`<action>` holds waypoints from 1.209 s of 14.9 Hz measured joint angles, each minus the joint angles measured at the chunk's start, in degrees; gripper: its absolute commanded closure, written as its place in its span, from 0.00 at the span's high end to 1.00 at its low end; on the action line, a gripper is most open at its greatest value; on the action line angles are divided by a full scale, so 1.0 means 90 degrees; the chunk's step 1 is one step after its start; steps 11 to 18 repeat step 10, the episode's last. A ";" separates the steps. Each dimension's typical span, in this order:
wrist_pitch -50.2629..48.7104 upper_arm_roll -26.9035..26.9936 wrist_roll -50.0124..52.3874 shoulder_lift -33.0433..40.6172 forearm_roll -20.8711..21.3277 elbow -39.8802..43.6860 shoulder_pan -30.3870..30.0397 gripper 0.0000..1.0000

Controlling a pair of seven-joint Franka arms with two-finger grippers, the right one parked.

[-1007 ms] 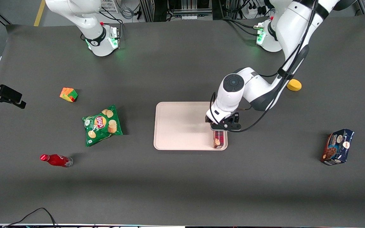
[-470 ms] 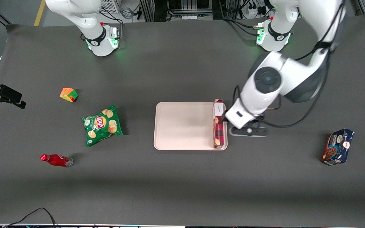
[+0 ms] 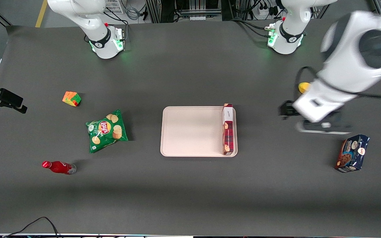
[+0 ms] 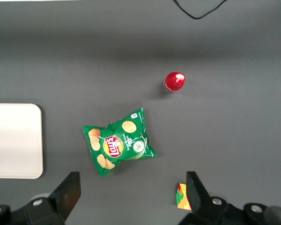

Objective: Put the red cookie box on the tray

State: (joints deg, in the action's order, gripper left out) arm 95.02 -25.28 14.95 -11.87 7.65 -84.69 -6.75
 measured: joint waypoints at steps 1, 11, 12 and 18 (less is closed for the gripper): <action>-0.0270 0.0250 -0.0169 0.0104 -0.0023 0.0173 -0.0053 1.00; -0.0836 0.1464 -0.1622 0.0990 -0.0577 0.0169 -0.0305 1.00; -0.0836 0.1464 -0.1622 0.0990 -0.0577 0.0169 -0.0305 1.00; -0.0836 0.1464 -0.1622 0.0990 -0.0577 0.0169 -0.0305 1.00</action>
